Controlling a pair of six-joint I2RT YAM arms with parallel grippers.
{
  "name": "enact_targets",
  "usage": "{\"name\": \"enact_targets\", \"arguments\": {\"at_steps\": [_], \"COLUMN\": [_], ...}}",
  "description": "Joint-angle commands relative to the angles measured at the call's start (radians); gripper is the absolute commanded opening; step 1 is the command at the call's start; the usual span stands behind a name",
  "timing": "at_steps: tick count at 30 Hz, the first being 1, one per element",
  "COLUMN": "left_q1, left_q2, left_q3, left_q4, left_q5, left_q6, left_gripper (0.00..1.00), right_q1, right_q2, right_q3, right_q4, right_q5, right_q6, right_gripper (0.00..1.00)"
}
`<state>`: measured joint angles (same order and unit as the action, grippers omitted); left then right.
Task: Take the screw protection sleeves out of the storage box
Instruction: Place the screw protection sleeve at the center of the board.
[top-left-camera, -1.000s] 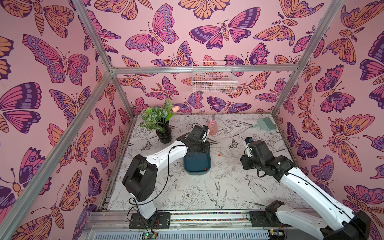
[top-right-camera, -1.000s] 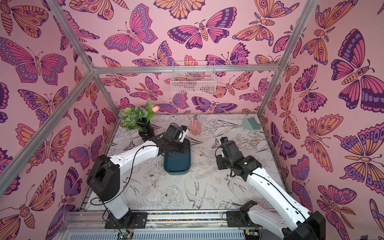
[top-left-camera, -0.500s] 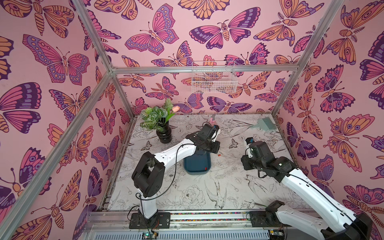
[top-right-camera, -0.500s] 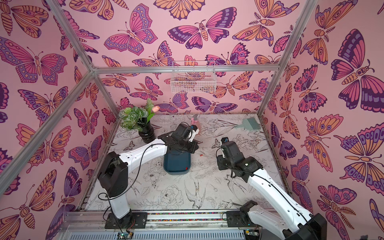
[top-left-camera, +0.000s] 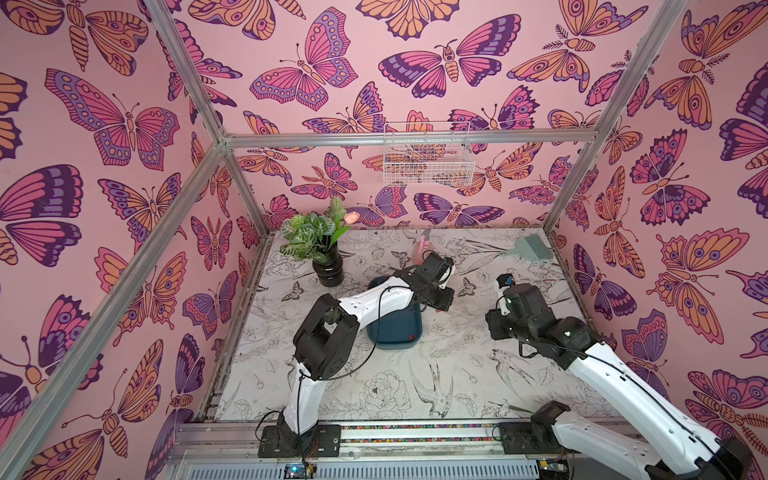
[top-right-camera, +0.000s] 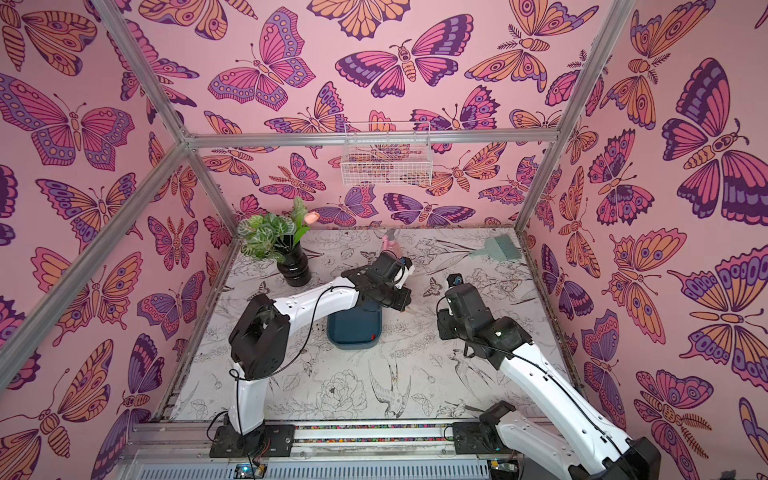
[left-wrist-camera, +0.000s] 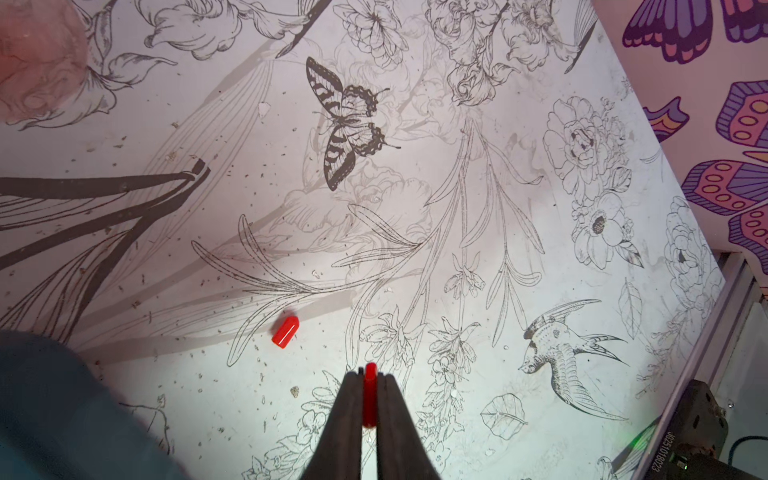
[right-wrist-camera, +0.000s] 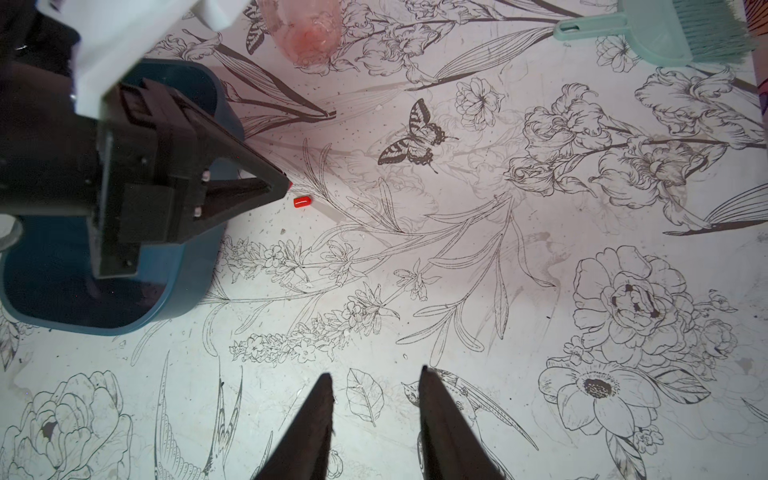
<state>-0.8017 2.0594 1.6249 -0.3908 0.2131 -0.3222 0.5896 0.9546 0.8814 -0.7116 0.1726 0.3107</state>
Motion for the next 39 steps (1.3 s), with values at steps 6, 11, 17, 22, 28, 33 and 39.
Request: {"name": "enact_targets", "arguments": {"at_steps": [6,11,17,22,28,33,39], "left_q1": [-0.010,-0.018,-0.030,-0.038,-0.039,-0.039,-0.040], "left_q2": [0.070,0.104,0.155,0.191,0.210,0.220,0.238], "left_q3": [0.035,0.057,0.107,0.142,0.157,0.164,0.175], "left_q4": [-0.029,-0.045,-0.072,-0.109,-0.144,-0.161,-0.173], "left_q5": [-0.029,-0.049,-0.048,-0.074,-0.111,-0.132,-0.142], "left_q6": [0.033,0.049,0.069,0.085,0.098,0.102,0.107], "left_gripper": [0.12,0.12,0.12,0.12,0.12,0.12,0.12], "right_q1": [-0.007,-0.007,-0.007,-0.008,-0.012,-0.011,-0.012], "right_q2": [-0.010,-0.007,-0.007,-0.007,-0.007,-0.011,-0.020], "right_q3": [-0.012,-0.012,-0.010,-0.010,-0.015,-0.016,-0.019], "right_q4": [-0.009,-0.009,-0.010,-0.010,-0.007,-0.008,-0.011], "right_q5": [0.021,0.022,0.020,0.021,0.018,0.019,0.019], "right_q6": [0.013,0.013,0.011,0.013,0.012,0.013,0.017], "right_gripper": [0.39,0.39,0.39,0.40,0.40,0.40,0.40]}}
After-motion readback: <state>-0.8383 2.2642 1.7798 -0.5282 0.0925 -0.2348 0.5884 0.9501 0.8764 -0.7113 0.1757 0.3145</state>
